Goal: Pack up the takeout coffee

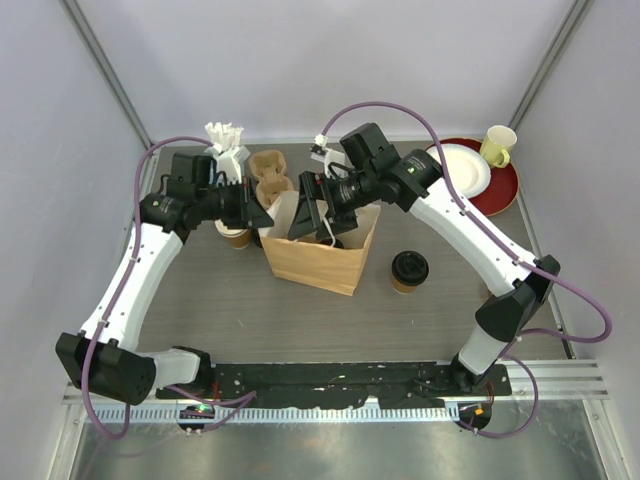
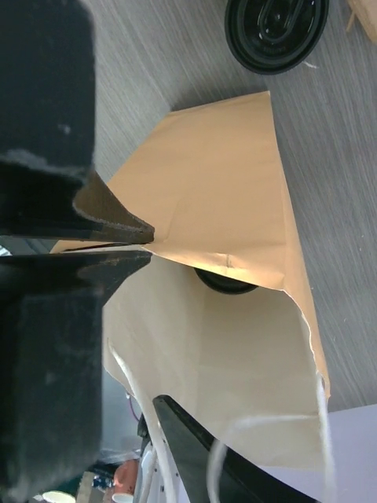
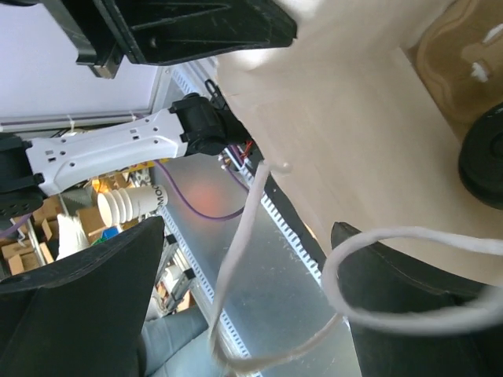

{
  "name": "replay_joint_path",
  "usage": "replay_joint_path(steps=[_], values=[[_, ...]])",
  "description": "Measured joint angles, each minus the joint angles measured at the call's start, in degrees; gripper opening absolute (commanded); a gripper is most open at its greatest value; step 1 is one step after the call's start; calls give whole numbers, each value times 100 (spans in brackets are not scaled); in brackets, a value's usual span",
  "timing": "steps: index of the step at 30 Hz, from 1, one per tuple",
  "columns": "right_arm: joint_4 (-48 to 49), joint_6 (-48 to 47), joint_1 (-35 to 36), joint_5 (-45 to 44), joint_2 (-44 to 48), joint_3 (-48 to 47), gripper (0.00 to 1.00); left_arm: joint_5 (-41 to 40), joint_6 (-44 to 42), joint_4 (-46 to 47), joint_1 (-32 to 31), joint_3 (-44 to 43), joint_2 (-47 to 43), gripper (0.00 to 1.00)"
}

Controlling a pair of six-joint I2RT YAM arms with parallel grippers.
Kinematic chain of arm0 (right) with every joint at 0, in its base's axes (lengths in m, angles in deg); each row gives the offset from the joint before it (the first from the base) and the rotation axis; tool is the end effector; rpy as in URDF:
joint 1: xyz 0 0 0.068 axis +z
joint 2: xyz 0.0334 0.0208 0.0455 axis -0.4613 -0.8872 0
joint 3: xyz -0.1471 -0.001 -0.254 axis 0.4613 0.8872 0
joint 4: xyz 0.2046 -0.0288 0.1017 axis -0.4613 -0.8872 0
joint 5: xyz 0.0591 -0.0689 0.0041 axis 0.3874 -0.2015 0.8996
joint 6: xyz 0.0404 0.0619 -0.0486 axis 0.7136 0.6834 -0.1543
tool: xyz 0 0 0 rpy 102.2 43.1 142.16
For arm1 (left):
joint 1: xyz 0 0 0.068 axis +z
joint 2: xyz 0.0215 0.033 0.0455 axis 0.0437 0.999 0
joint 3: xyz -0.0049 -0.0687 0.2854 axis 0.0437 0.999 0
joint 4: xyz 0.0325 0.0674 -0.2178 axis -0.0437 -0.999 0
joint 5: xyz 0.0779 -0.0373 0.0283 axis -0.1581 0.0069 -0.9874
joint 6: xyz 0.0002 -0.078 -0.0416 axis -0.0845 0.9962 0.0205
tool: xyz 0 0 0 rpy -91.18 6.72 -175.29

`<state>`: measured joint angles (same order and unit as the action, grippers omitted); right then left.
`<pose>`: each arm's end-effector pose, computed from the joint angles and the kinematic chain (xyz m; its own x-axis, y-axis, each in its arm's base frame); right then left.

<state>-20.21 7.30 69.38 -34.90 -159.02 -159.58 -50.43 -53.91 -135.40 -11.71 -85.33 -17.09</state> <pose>0.2244 0.2612 0.4017 -0.8756 -0.2463 -0.4155 -0.4801 0.5375 0.6932 0.2272 -0.1007 0.3673 -0.8145 -0.0974 -0.5720 0.3279 0.7361 -0.5922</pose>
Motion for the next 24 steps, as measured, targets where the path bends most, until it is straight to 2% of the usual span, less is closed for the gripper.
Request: replay_joint_path(steps=[1, 2, 3, 5, 7, 14, 19, 24], values=[[15, 7, 0, 68, 0, 2, 93, 35, -35, 13, 0, 0, 0, 38], [44, 13, 0, 138, 0, 2, 93, 74, -87, 31, 0, 0, 0, 43], [79, 20, 0, 195, 0, 2, 93, 103, -168, 50, 0, 0, 0, 43], [129, 37, -17, 308, 0, 0, 93, 170, -280, 66, 0, -4, 0, 29], [175, 59, -48, 407, 0, 0, 93, 225, -452, 74, 0, -9, 0, 26], [227, 111, -205, 448, 0, 7, 93, 345, -739, 109, 0, -61, -2, 35], [157, 127, -308, 107, 17, -20, 93, 396, -745, 116, 0, -63, -2, 39], [85, 260, -435, -376, 20, -651, 93, 396, -737, 149, 0, -72, -2, 41]])
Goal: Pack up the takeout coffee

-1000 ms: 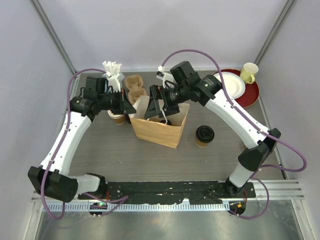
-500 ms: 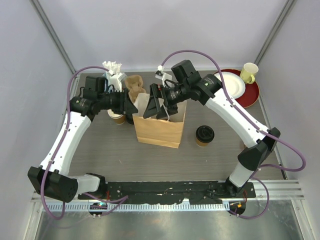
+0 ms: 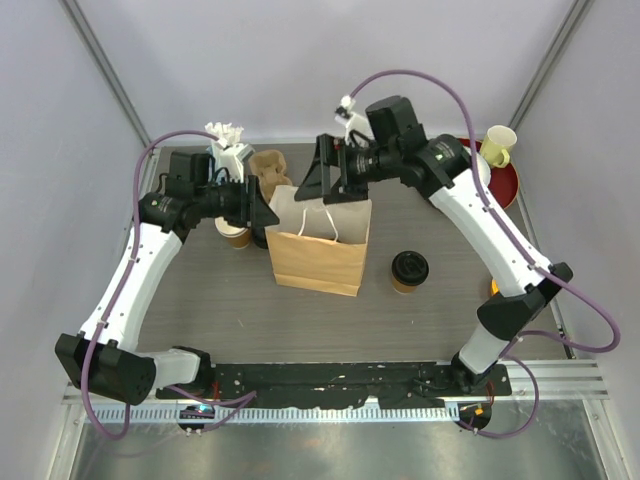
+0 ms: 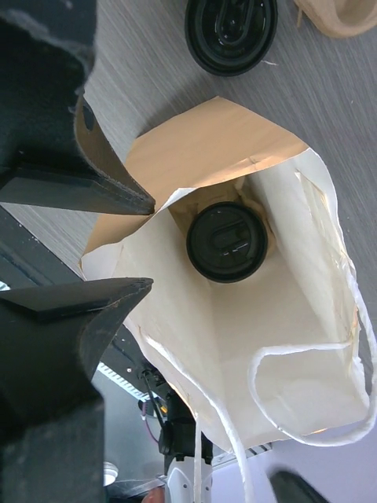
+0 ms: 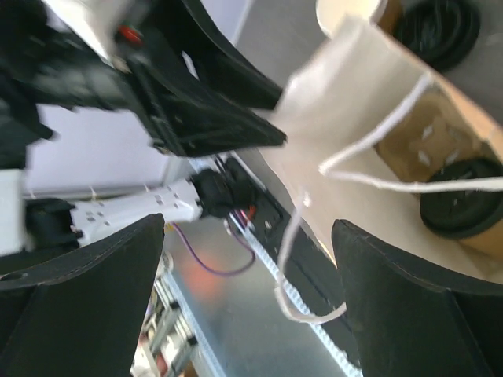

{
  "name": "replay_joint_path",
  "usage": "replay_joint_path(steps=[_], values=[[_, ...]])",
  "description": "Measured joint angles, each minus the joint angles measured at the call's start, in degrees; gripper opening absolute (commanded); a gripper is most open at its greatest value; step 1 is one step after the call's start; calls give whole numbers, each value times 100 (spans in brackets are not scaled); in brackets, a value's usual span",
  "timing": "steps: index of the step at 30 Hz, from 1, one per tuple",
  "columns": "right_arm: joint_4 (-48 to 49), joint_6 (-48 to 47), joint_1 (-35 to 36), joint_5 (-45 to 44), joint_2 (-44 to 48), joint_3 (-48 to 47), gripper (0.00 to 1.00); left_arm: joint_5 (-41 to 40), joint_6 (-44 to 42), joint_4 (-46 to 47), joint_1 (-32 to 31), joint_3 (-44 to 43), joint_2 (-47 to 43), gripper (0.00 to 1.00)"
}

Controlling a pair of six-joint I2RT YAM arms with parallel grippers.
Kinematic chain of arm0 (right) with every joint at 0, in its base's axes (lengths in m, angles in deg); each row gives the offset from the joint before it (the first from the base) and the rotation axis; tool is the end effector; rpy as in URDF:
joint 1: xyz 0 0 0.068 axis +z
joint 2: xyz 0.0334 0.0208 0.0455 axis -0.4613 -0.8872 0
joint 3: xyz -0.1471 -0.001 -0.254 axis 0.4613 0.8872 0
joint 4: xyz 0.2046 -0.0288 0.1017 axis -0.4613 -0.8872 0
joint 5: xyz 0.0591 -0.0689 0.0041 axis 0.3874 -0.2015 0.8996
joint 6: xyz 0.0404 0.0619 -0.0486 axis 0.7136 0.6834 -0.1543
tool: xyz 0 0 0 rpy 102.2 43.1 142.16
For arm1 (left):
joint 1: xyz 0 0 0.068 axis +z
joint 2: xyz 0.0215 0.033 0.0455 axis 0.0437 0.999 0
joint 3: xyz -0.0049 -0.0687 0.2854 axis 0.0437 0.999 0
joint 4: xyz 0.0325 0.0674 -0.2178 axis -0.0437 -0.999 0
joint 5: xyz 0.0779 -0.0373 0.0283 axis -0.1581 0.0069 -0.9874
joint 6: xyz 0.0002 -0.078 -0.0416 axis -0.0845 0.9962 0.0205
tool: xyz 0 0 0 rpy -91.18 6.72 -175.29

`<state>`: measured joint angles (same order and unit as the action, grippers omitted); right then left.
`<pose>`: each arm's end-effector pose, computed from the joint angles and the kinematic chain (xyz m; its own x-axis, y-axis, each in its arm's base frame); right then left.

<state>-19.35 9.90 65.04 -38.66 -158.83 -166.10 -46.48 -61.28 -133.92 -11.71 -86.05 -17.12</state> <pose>0.2462 0.2401 0.4357 -0.8581 -0.0893 -0.5056 -0.4606 0.5689 0.6813 0.2262 -0.1051 0.3760 -0.7483 0.0024 -0.6634 0.4810 0.6906 -0.5400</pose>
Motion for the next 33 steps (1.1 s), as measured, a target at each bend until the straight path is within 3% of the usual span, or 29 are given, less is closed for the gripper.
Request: replay_joint_path(steps=[5, 9, 14, 17, 21, 31, 33], values=[[605, 437, -238, -254, 282, -306, 93, -2, 11, 98, 0, -17, 0, 44], [855, 782, -643, -828, 874, 111, 93, -11, 11, 155, 0, -48, 0, 45], [7, 1373, -1899, -2367, 1886, 984, 93, -90, 11, 184, 2, -105, -4, 46], [-999, 1834, -2055, -3342, 2004, 1010, 85, -157, 11, 184, 4, -107, -4, 46], [-1580, 2398, -1967, -3908, 1904, 1447, 66, -219, 9, 181, 4, -107, -37, 46], [-1943, 3698, -1967, -3912, 1740, 3106, 60, -282, -17, 184, 4, -101, -238, 46], [-1945, 3910, -1967, -3834, 1784, 3423, 52, -310, -20, 192, 4, -68, -308, 46]])
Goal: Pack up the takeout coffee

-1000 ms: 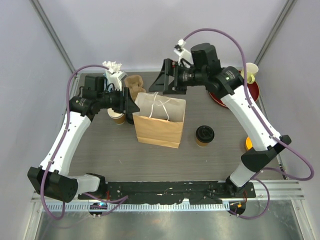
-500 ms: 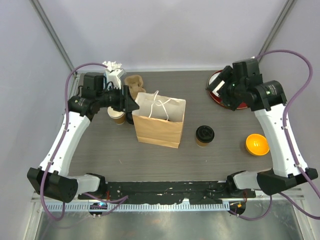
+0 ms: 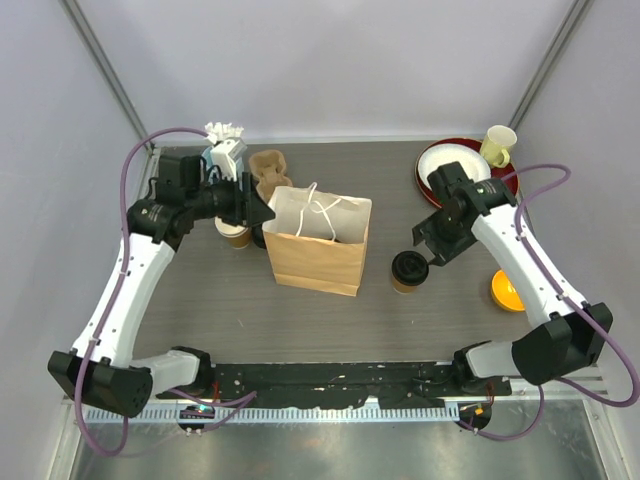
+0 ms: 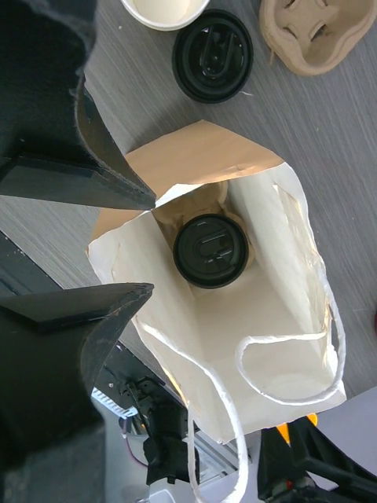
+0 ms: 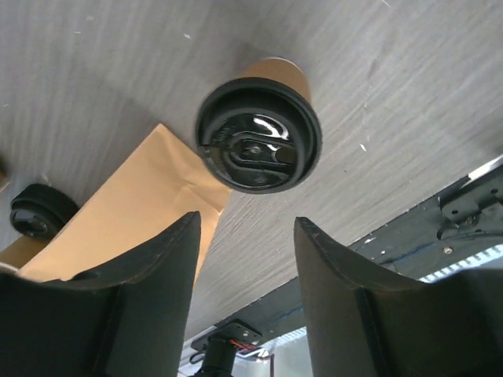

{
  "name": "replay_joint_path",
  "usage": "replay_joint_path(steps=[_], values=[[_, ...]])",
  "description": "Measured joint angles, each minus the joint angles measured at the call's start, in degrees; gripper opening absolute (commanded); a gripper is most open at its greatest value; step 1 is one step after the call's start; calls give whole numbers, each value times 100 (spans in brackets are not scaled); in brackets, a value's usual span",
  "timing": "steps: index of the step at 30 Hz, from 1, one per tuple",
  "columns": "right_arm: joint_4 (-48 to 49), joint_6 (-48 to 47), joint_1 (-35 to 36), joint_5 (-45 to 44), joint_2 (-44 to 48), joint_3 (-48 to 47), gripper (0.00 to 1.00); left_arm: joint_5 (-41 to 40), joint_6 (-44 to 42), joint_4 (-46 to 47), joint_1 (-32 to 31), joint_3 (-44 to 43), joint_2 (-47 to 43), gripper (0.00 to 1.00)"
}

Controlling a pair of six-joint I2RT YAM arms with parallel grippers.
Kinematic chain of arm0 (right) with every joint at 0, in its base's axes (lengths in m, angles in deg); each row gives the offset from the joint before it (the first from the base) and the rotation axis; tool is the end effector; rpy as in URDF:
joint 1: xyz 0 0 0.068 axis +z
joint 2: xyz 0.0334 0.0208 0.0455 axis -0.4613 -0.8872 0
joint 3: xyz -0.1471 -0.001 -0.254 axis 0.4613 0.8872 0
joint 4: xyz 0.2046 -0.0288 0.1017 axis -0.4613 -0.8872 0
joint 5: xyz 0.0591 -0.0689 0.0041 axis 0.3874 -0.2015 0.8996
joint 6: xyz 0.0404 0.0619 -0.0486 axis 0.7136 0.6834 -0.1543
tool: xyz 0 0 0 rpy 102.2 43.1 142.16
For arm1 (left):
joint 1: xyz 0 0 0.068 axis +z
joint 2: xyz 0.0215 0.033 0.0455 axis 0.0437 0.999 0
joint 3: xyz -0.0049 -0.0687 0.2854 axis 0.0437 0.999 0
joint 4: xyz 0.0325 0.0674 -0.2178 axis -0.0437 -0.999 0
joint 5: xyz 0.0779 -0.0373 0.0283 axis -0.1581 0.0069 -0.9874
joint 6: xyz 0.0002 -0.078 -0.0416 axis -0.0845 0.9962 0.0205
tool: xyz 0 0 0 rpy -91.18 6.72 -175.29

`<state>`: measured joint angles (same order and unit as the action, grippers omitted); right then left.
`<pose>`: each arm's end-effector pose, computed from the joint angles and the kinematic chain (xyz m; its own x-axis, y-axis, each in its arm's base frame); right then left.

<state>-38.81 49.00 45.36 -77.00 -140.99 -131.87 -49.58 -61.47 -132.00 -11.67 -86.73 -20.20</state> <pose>0.2049 0.0552 0.3164 -0.5541 0.8047 -0.2129 0.7750 0.5921 0.2208 0.2176 -0.0991 0.3938 -0.6731 -0.0214 -0.7392 0.5057 0.7161 -0.4812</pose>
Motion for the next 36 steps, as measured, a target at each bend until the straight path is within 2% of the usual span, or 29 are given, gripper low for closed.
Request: replay_joint_path(steps=[2, 5, 13, 19, 29, 36], values=[[28, 170, 0, 92, 81, 330, 46, -22, 4, 9, 0, 61, -76, 46], [-42, 387, 0, 236, 208, 817, 46, -39, 24, 20, 0, 153, -151, 46], [-50, 673, 0, 236, 254, 1169, 46, -44, 50, 129, 0, 380, -170, 46], [118, 817, 0, 221, 254, 1578, 41, -46, 48, 162, 0, 393, -201, 46], [455, 872, 0, 267, 186, 1346, 41, -17, 50, 155, 0, 511, -260, 46], [568, 920, 0, 264, 184, 1543, 41, 15, 50, 157, 0, 566, -260, 46]])
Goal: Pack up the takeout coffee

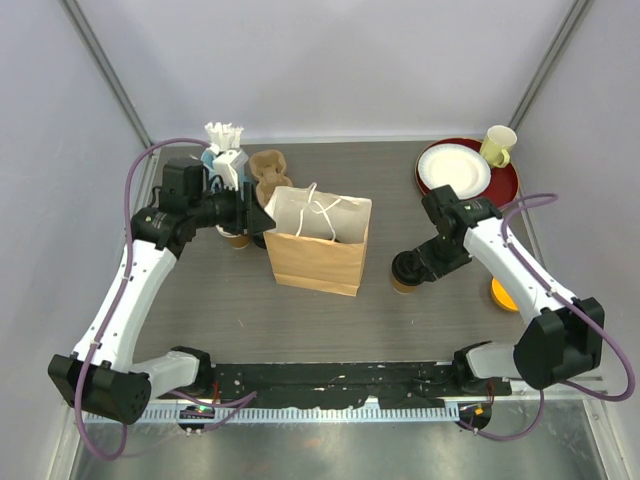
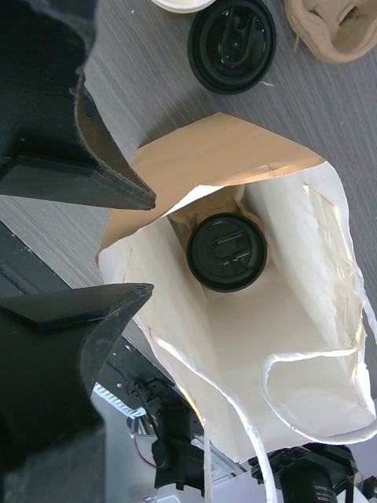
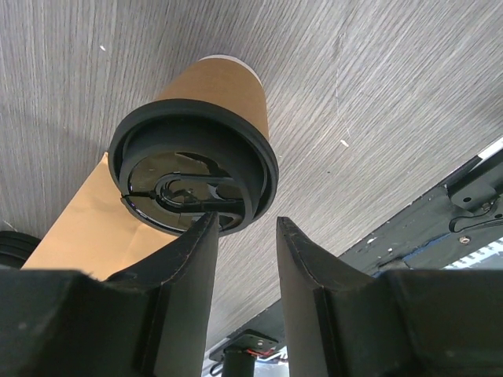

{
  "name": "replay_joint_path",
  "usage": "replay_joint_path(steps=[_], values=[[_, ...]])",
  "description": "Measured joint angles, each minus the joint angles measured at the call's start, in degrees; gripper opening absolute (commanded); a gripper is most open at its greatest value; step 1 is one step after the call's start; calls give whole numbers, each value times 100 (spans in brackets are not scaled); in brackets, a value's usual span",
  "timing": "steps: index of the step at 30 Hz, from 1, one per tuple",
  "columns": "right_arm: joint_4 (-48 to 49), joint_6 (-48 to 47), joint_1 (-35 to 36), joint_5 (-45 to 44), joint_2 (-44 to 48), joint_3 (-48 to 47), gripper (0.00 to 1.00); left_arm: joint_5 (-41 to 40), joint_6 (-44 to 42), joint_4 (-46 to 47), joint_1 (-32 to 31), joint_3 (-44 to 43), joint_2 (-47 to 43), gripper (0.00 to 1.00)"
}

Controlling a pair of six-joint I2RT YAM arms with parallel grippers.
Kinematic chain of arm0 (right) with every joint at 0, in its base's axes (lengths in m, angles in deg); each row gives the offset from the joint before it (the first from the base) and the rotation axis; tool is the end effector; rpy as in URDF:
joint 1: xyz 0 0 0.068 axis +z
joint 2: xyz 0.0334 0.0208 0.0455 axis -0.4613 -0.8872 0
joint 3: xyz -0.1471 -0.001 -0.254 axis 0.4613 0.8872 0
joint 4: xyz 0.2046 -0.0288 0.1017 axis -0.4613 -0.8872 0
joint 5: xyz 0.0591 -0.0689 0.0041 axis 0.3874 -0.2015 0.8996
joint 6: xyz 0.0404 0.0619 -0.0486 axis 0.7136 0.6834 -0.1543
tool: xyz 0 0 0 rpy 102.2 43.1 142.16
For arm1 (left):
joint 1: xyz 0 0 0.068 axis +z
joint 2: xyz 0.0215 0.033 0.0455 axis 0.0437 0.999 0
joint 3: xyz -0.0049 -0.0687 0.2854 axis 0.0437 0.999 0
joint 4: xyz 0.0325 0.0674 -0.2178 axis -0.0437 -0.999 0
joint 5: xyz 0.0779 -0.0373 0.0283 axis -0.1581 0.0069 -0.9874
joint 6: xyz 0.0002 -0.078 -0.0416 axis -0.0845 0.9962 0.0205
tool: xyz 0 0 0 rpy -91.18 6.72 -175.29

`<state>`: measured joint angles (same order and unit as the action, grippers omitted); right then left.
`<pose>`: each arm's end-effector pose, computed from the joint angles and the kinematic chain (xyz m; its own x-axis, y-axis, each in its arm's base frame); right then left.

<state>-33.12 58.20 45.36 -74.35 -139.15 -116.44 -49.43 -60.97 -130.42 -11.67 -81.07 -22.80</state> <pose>0.1859 0.0528 0.2586 -0.4526 0.8848 -0.1106 0.8766 0.4642 0.1266 0.2082 -0.0970 0.3753 -0.6960 -0.0226 -0.7176 0.4888 0.7172 -0.4967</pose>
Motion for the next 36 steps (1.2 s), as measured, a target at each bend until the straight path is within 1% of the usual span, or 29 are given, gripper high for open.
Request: replay_joint_path(steps=[5, 11, 17, 20, 23, 24, 28, 32, 36], values=[[87, -31, 0, -52, -138, -7, 41, 55, -2, -4, 2, 7, 0, 46], [216, -59, 0, -103, -352, -20, 38, 90, -2, -9, 0, 17, 0, 46], [223, -52, 0, -131, -350, -17, 27, 101, -2, -9, 0, 17, 0, 46], [219, -59, 0, -151, -350, -17, 26, 105, -2, -7, 0, 17, 0, 46], [216, -68, 0, -175, -350, -17, 21, 105, -2, -7, 0, 17, 0, 46], [219, -79, 0, -177, -350, -17, 16, 105, -2, -7, 0, 17, 0, 46], [240, -190, 0, -173, -350, -17, 2, 107, -2, -7, 0, 17, 0, 46], [275, -402, 0, -173, -363, -39, 1, 107, -2, -7, 0, 17, 0, 46], [205, -693, 0, -195, -457, -313, 1, 105, -2, -7, 2, 17, 0, 46]])
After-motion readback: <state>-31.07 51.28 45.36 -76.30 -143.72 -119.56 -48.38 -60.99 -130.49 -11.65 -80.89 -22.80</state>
